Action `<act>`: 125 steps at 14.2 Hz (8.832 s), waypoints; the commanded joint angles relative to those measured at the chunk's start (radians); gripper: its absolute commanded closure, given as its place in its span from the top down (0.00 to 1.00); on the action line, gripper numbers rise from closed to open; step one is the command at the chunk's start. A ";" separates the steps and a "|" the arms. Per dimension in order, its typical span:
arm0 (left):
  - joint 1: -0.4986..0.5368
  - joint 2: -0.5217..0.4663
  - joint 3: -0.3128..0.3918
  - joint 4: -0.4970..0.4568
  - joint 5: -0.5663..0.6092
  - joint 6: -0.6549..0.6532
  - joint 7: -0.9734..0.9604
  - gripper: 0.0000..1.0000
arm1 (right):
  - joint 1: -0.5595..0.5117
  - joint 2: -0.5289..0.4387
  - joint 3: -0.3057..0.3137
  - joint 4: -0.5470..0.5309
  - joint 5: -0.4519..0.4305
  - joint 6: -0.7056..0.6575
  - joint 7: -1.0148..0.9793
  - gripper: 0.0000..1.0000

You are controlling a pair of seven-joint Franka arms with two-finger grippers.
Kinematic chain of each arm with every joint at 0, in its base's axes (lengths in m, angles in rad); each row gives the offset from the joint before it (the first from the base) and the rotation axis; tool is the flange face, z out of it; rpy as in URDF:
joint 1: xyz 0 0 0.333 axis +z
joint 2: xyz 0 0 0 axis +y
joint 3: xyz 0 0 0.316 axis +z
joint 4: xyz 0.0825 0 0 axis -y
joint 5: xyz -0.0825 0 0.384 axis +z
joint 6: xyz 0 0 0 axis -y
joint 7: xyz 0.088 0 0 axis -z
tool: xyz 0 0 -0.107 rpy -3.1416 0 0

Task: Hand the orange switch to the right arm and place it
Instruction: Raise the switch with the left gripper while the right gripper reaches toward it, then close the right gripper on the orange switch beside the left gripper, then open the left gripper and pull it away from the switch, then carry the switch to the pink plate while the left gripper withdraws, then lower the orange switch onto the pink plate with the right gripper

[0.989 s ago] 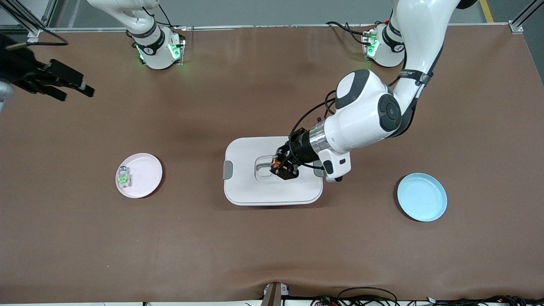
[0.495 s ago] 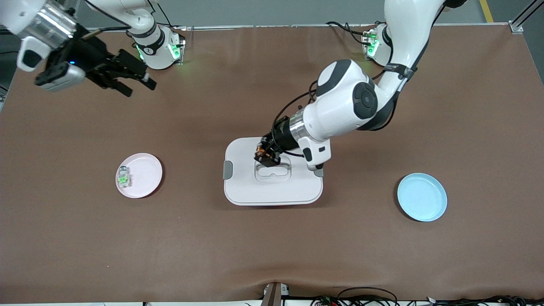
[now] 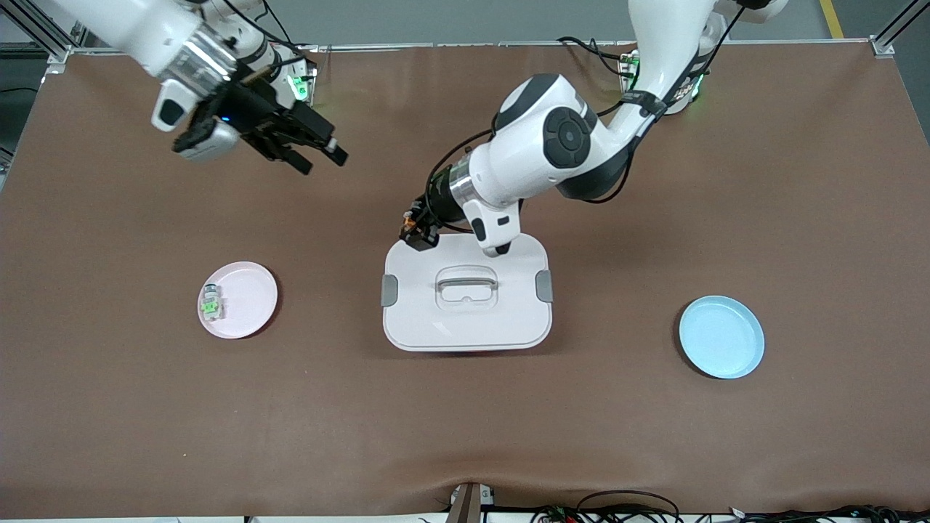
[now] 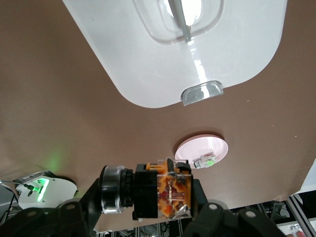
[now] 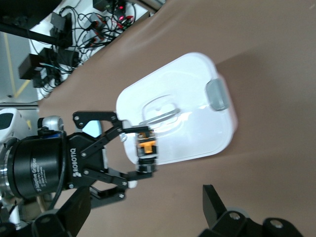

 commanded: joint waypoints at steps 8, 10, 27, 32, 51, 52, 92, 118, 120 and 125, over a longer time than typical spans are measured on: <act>-0.028 -0.004 0.005 0.010 -0.010 0.004 -0.024 0.00 | 0.092 0.046 -0.013 -0.092 0.091 0.190 -0.037 1.00; -0.028 -0.004 0.009 0.010 -0.009 0.004 -0.024 0.00 | 0.118 0.067 -0.013 -0.105 0.132 0.241 -0.064 1.00; -0.025 -0.002 0.016 0.008 0.002 0.004 -0.022 0.00 | 0.201 0.251 -0.013 -0.041 0.287 0.416 -0.252 1.00; -0.025 0.001 0.018 0.008 0.004 0.004 -0.022 0.00 | 0.209 0.270 -0.013 -0.016 0.287 0.415 -0.251 0.90; -0.025 0.007 0.018 0.007 0.004 0.004 -0.019 0.00 | 0.218 0.288 -0.013 0.010 0.287 0.409 -0.237 0.00; -0.025 0.007 0.018 0.007 0.004 0.004 -0.021 0.00 | 0.218 0.290 -0.013 0.010 0.287 0.409 -0.237 0.00; 0.587 -0.208 0.110 0.002 0.542 -0.477 1.321 1.00 | -0.265 0.273 -0.027 0.158 -0.615 -0.335 -1.456 0.00; 0.526 -0.622 0.249 -0.305 0.513 -0.641 1.668 1.00 | -0.481 0.524 -0.022 -0.219 -0.701 0.470 -1.809 0.00; 0.526 -0.616 0.249 -0.305 0.505 -0.641 1.670 1.00 | -0.490 0.553 -0.022 -0.208 -0.699 0.502 -1.809 0.00; 0.526 -0.613 0.249 -0.301 0.458 -0.643 1.670 1.00 | -0.489 0.621 -0.021 -0.159 -0.696 0.536 -1.809 0.00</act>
